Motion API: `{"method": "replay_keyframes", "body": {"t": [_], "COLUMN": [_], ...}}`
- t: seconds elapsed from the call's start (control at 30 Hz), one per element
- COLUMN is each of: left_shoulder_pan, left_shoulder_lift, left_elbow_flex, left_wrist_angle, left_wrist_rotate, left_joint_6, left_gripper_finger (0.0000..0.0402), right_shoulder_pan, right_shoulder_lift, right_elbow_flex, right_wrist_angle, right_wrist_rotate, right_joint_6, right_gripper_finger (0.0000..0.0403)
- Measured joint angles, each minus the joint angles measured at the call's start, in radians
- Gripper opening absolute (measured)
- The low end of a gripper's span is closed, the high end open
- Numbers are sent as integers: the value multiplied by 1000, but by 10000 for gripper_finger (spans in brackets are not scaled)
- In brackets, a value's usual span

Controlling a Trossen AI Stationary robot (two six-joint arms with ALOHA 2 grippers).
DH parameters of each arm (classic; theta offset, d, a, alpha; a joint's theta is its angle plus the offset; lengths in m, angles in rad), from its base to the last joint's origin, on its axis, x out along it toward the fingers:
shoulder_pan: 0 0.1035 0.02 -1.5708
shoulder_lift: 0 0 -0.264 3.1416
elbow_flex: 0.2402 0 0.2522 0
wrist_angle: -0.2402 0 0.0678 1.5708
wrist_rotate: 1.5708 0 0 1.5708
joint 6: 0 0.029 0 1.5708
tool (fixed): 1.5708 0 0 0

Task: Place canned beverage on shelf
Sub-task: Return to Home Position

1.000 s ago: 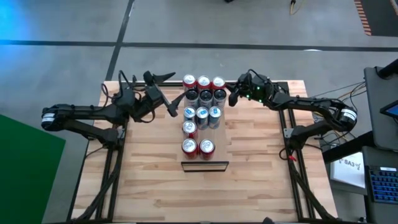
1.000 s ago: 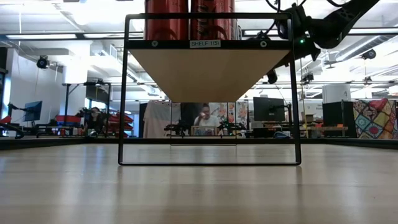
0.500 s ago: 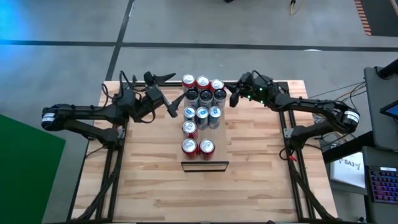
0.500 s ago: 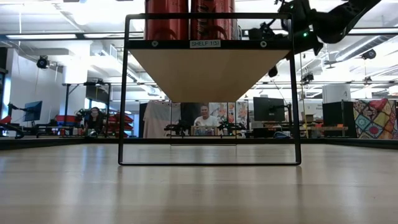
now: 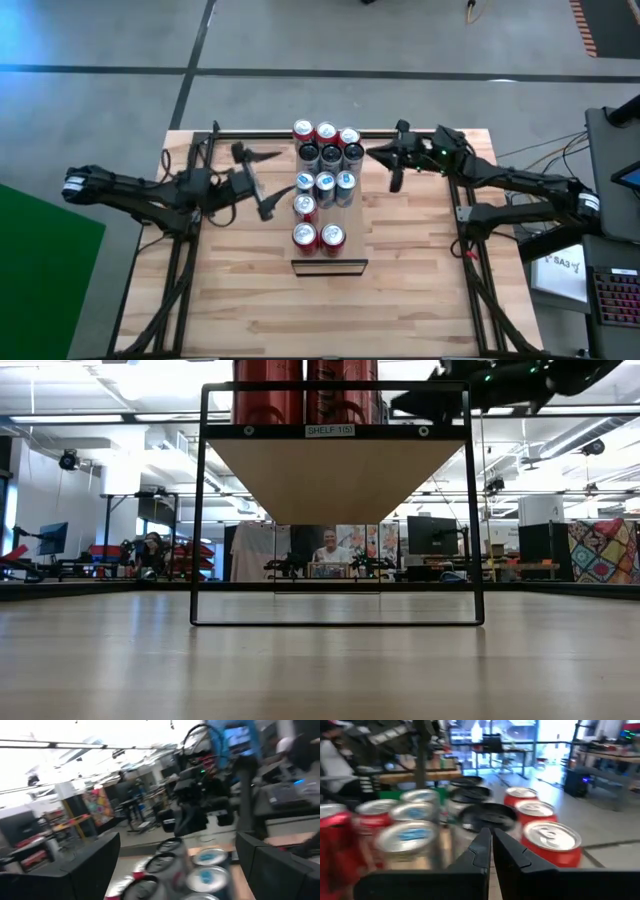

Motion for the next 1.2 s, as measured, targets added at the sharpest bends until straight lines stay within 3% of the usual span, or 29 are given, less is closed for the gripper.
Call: {"method": "replay_keyframes", "body": {"t": [0.27,0.47,0.83,1.2], "left_shoulder_pan": [-120,-185,-252,-252], "left_shoulder_lift": [-129,-160,-85,-12], "left_elbow_flex": [-144,-172,-130,-91], "left_wrist_angle": [87,97,95,93], "left_wrist_rotate": [1,1,0,-7], "left_joint_6": [-47,-102,-121,-96], "left_gripper_finger": [366,366,366,366], "right_shoulder_pan": [115,226,395,435], "right_shoulder_lift": [-97,-140,-156,-149], "right_elbow_flex": [-36,-45,-45,-45], "right_wrist_angle": [-4,-20,-23,-59], "right_wrist_rotate": [-13,103,151,290], "right_joint_6": [25,41,107,171], "right_gripper_finger": [9,9,9,9]}}
